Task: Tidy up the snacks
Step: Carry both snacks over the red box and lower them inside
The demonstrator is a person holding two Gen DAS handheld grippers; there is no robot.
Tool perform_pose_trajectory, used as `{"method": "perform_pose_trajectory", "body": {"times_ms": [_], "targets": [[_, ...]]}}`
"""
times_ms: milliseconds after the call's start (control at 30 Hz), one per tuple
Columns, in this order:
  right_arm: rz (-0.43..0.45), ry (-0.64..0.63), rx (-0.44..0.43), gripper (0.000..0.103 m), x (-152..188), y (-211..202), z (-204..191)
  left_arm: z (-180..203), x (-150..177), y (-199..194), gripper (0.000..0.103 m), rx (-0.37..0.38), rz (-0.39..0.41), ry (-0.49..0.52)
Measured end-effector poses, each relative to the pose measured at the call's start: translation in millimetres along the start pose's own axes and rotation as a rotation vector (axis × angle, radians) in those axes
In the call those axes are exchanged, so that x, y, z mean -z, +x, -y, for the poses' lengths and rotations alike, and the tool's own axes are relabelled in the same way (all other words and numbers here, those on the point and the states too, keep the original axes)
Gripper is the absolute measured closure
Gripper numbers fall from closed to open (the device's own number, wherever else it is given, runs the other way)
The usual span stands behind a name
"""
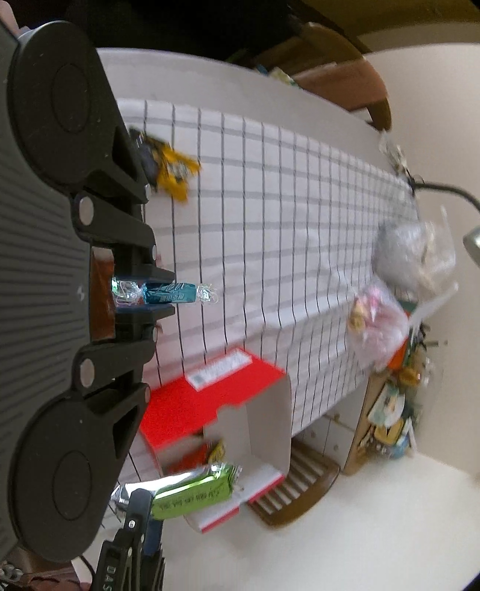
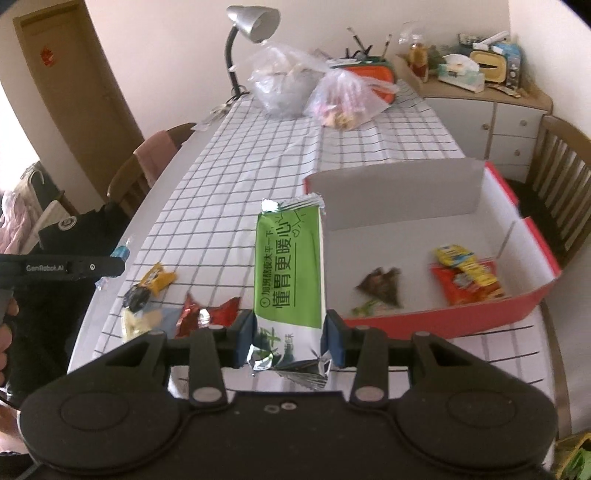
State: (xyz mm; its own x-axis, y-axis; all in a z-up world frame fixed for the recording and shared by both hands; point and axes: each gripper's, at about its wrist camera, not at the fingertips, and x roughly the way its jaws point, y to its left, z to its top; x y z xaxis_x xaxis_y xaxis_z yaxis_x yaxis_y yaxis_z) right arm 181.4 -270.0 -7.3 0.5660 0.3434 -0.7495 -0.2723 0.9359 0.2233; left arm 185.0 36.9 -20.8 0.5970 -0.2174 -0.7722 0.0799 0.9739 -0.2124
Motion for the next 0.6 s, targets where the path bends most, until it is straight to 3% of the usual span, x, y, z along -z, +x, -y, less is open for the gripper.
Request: {"method": "perform_pose_trajectory", "body": {"times_ms": [600], "targets": [[-0.047,0.0,0.044,0.064,-26,12,129,148,-25,71,0.092,0.02,-0.066,0.063]]}}
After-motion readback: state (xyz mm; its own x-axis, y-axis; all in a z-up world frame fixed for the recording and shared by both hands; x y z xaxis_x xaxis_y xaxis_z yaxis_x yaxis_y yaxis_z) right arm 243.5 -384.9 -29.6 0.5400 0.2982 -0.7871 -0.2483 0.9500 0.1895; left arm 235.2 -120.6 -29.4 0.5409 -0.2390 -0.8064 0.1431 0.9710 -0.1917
